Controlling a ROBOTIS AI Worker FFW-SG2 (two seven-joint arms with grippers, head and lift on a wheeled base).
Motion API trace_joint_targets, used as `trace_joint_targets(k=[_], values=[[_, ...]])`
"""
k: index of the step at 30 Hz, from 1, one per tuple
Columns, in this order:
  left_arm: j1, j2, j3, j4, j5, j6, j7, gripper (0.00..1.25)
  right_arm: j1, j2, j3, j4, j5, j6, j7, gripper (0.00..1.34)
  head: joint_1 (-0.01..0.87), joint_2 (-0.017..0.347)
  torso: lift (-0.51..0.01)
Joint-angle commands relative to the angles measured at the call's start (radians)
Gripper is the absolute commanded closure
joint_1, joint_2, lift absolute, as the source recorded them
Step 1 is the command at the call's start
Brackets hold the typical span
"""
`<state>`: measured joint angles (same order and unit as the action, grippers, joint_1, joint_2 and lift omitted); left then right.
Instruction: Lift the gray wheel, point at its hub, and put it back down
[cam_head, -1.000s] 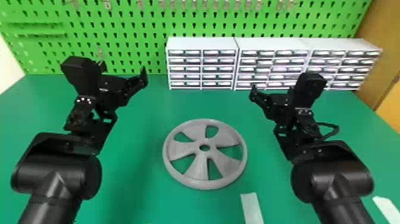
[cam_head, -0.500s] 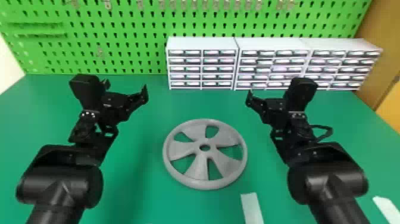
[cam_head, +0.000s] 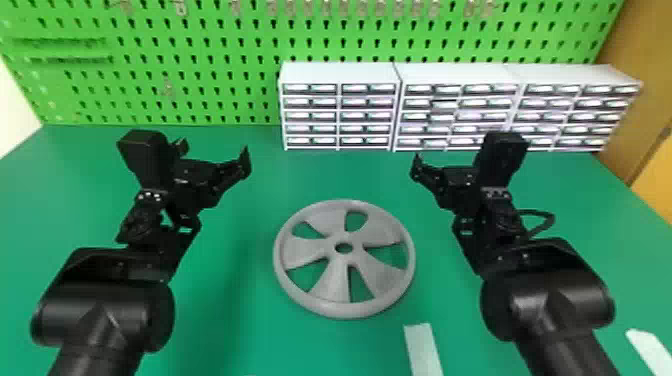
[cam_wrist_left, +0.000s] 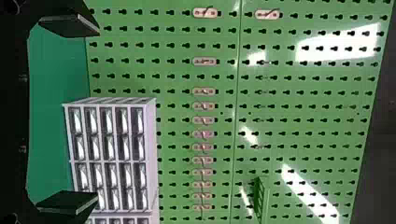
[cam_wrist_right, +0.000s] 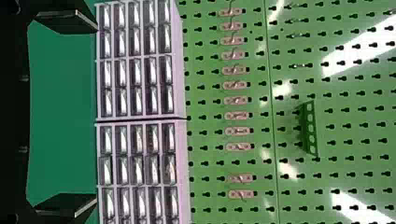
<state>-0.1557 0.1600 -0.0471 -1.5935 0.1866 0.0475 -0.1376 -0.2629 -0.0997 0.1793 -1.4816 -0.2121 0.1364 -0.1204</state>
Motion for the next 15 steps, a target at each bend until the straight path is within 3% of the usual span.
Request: trace_joint_targets(k=[1,15], values=[[-0.007,-0.002,0.001,-0.006,0.01,-0.003,0.0,0.06,-0.01,-0.003,0.0,0.0,0.004,0.0,0.001,0.03,0.692,0.048,-0.088],[-0.041,-0.019,-0.014,-0.025,-0.104,-0.003,0.0,0.06,-0.018,-0.009,-0.001,0.001,0.007,-0.012,0.001,0.03,0.692,0.048,-0.088]])
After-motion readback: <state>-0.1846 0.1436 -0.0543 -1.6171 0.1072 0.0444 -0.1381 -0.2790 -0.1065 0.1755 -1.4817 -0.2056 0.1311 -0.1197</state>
